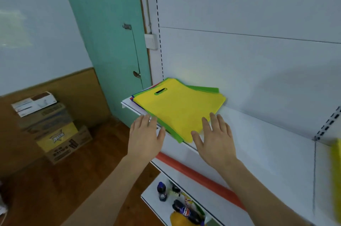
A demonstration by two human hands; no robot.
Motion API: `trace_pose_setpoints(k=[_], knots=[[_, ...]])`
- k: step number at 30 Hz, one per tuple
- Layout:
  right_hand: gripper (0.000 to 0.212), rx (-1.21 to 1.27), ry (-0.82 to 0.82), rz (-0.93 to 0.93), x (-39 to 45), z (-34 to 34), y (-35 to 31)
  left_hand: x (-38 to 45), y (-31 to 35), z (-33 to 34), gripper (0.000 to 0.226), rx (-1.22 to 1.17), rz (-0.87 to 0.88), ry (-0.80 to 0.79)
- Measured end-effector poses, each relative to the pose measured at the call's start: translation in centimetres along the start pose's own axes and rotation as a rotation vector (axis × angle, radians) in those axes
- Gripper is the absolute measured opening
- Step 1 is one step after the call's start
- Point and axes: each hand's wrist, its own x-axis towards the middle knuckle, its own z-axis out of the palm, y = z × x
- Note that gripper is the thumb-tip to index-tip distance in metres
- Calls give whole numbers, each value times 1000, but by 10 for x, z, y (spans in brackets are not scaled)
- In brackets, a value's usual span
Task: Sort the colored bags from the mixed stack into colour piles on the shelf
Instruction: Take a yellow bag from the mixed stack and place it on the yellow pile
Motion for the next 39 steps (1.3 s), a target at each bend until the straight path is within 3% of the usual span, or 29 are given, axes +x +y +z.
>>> trace_pose_setpoints(k=[9, 15, 18, 21, 23, 29, 32, 35, 39], knots=[[78, -106, -87, 217, 63, 30, -56, 115, -54, 37, 67, 20, 195, -27], [58, -113, -119, 392, 66, 43, -71, 148, -66, 54, 94, 185, 237, -99], [56, -128, -113, 483, 65, 42, -76, 147, -62, 58, 84, 206, 315, -75], [54, -124, -119, 604, 65, 39, -78, 144, -54, 64, 63, 83, 420, -13], [54, -105, -113, 693, 64, 36, -77, 145, -51, 68, 63, -18, 447, 25], [74, 51, -15, 817, 67, 31, -61, 152, -56, 67, 74, 14, 351, -37], [87, 214, 27, 891, 69, 30, -58, 150, -52, 67, 67, 11, 390, -43], [86, 339, 79, 946, 69, 26, -54, 146, -46, 68, 59, -88, 423, -60], [74, 413, 218, 971, 69, 17, -48, 137, -37, 66, 68, -232, 461, -75]])
